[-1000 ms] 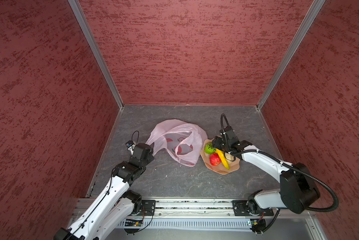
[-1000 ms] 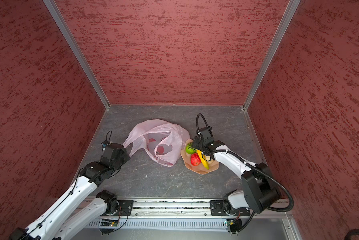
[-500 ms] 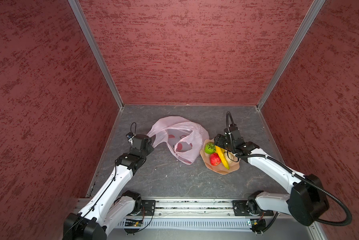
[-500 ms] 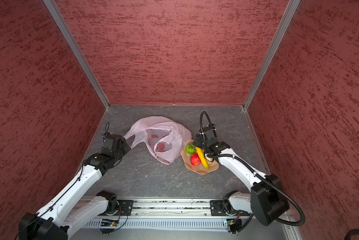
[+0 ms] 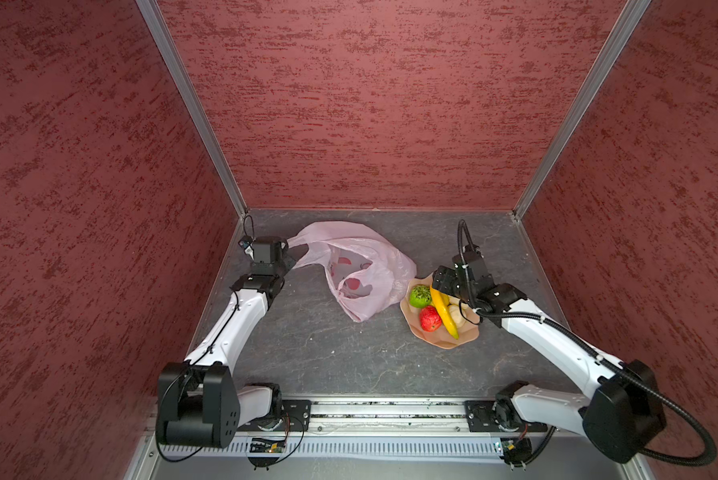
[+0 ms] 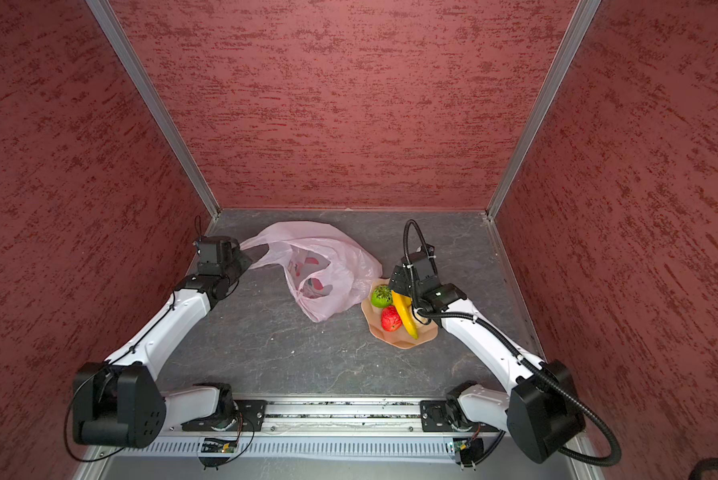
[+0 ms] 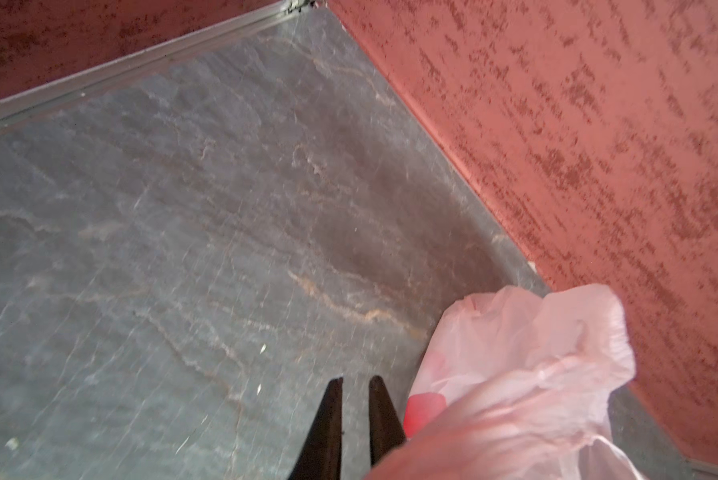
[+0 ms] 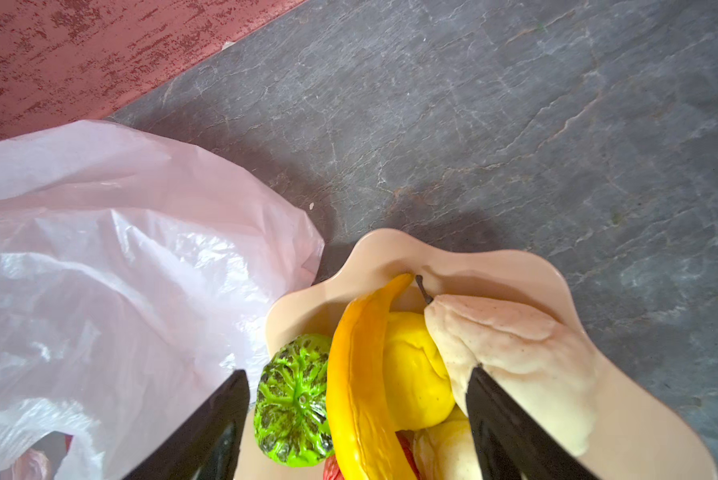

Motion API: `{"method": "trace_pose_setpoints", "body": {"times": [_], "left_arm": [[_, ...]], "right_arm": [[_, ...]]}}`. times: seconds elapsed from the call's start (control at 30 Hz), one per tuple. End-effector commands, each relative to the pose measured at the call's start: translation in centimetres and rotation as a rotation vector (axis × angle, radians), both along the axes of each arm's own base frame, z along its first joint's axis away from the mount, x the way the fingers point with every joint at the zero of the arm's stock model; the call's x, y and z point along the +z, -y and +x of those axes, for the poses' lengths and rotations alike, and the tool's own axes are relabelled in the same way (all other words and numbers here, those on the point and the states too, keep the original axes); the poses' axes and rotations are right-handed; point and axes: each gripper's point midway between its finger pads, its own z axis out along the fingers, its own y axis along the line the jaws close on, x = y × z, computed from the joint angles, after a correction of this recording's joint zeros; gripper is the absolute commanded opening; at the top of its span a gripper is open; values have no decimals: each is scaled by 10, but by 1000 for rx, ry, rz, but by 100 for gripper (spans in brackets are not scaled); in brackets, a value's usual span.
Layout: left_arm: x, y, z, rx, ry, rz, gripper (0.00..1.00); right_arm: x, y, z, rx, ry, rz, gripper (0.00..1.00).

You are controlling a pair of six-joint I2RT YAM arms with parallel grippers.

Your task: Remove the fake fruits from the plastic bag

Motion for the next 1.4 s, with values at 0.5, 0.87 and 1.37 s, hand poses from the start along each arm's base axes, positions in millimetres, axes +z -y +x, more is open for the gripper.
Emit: {"method": "trace_pose_setpoints", "body": {"times": [0.5,0.87,1.37], "left_arm": [[19,-69,121,107,92,43,13],[7,-126,123,194,73,61,14],[16,-102,96,124,85,2,50]], "right_arm": [[30,-6,40,12,68,-73,86],[31,-14,53,23,77,-63,86],[36,-14,42,34,125,-12,86]]}}
